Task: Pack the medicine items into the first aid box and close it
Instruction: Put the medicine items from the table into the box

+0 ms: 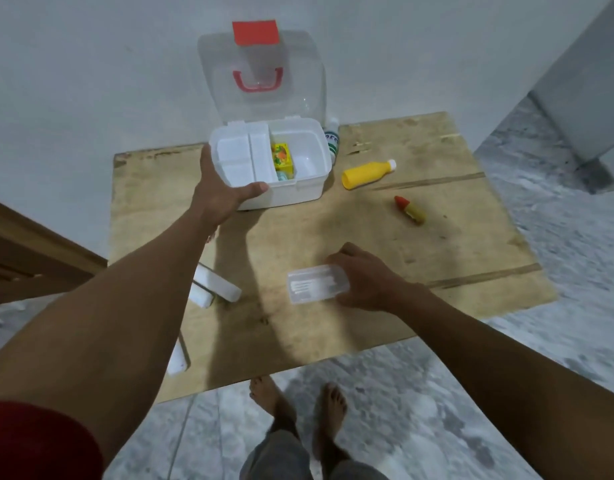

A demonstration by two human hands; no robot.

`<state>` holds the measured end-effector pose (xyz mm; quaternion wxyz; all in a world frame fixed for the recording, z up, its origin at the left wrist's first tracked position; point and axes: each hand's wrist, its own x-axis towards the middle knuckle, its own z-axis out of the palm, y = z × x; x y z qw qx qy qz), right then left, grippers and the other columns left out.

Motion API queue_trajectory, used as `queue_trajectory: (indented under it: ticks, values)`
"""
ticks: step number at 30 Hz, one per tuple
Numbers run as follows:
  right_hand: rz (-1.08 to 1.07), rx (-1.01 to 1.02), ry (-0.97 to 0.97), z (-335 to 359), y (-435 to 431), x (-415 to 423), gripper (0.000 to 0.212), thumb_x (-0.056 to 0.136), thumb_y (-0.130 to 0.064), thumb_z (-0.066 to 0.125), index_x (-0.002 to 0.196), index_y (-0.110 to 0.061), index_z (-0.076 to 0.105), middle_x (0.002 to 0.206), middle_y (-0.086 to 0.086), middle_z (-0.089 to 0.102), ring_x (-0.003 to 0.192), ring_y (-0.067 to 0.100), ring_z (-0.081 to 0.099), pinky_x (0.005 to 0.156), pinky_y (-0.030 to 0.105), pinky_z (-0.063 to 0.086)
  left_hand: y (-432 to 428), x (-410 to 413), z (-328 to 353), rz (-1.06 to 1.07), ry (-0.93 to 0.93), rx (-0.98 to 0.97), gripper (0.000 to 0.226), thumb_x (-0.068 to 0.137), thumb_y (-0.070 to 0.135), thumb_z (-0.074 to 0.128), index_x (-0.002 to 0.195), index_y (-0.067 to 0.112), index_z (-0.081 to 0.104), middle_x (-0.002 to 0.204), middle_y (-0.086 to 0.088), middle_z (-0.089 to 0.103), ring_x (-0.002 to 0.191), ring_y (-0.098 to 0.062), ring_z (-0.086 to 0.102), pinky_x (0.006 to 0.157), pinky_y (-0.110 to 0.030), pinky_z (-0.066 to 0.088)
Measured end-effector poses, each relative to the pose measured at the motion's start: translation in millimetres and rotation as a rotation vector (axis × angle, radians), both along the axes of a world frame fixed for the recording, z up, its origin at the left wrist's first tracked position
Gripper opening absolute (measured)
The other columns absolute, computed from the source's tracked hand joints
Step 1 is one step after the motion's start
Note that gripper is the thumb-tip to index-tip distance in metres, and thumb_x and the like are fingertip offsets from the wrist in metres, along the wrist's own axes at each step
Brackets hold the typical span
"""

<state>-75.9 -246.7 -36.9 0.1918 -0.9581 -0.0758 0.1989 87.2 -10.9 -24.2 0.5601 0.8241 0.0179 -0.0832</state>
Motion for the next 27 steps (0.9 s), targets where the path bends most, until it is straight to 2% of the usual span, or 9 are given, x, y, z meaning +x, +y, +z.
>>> queue_trajectory:
  ticks: [5,7,10,13,17,20,23,25,27]
  values:
    - [-0.117,0.068,-0.172,44.5,-1.9,31.8,0.064,0.072,-0.025,0.085,0.129,-0.011,0.059,0.121,0.009,0.053,0.1,0.025,0.059,0.086,0.04,0.052,3.0,1.8,3.2,-0.016,0.043,-0.014,0.118,0.071,0.025,0.088,0.155,0.018,0.005,0.131,0.015,0.032,0.123,-0.006,0.036,0.1,-0.024,0.035]
    - [-0.187,0.06,-0.25,65.2,-4.9,49.9,0.065,0.072,-0.027,0.086,0.129,-0.01,0.06,0.119,0.011,0.055,0.096,0.024,0.057,0.084,0.038,0.052,2.6,1.6,1.4,-0.038,0.03,-0.016,0.117,0.07,0.023,0.088,0.153,0.019,0.006,0.132,0.013,0.036,0.126,-0.012,0.041,0.105,-0.032,0.038]
    - [-0.248,0.003,-0.421,93.4,-6.7,86.4,0.059,0.071,-0.028,0.084,0.119,-0.001,0.063,0.109,0.018,0.059,0.102,0.034,0.059,0.078,0.04,0.05,4.7,0.5,1.0,-0.036,0.053,-0.014,0.123,0.069,0.031,0.089,0.155,0.024,0.001,0.144,0.004,0.04,0.133,-0.022,0.042,0.112,-0.045,0.036]
    - [-0.355,-0.132,-0.311,117.1,-6.8,121.7,0.051,0.077,-0.03,0.077,0.12,-0.008,0.059,0.113,0.01,0.049,0.102,0.034,0.059,0.077,0.036,0.045,4.1,0.4,2.2,-0.024,0.049,-0.025,0.126,0.069,0.033,0.088,0.155,0.025,-0.002,0.151,0.0,0.038,0.136,-0.024,0.041,0.114,-0.043,0.033]
    - [-0.286,-0.24,-0.232,124.3,4.3,158.8,0.041,0.075,-0.027,0.073,0.107,-0.007,0.059,0.108,0.007,0.045,0.089,0.033,0.06,0.074,0.037,0.052,2.5,1.0,1.8,-0.011,0.022,-0.064,0.116,0.07,0.022,0.088,0.153,0.023,0.008,0.131,0.011,0.041,0.119,-0.013,0.045,0.094,-0.024,0.036]
    - [-0.195,-0.288,-0.183,111.7,15.5,182.9,0.038,0.077,-0.021,0.073,0.108,-0.005,0.058,0.103,0.006,0.04,0.091,0.034,0.06,0.073,0.035,0.049,2.9,1.8,1.3,-0.008,0.006,-0.054,0.115,0.068,0.022,0.09,0.152,0.025,0.012,0.129,0.012,0.045,0.116,-0.013,0.048,0.092,-0.027,0.04]
    - [-0.105,-0.32,-0.16,96.6,22.3,202.0,0.039,0.08,-0.017,0.071,0.114,-0.003,0.058,0.117,0.014,0.048,0.097,0.036,0.062,0.079,0.036,0.049,2.1,2.0,3.3,-0.011,0.006,-0.041,0.114,0.067,0.026,0.09,0.152,0.024,0.014,0.135,0.008,0.048,0.119,-0.015,0.05,0.096,-0.032,0.045]
    - [-0.057,-0.319,-0.153,85.1,24.6,211.9,0.042,0.081,-0.019,0.073,0.117,-0.003,0.058,0.123,0.014,0.049,0.102,0.035,0.062,0.084,0.036,0.05,0.2,1.3,8.4,-0.019,-0.005,-0.042,0.11,0.068,0.023,0.089,0.15,0.023,0.016,0.135,0.01,0.045,0.119,-0.011,0.048,0.093,-0.025,0.044]
    - [-0.024,-0.298,-0.14,75.7,26.9,220.5,0.045,0.081,-0.021,0.075,0.118,-0.005,0.057,0.124,0.012,0.049,0.107,0.034,0.061,0.086,0.037,0.05,-1.1,1.4,10.5,-0.026,0.01,-0.033,0.109,0.069,0.024,0.088,0.15,0.025,0.015,0.134,0.011,0.043,0.118,-0.009,0.046,0.095,-0.027,0.045]
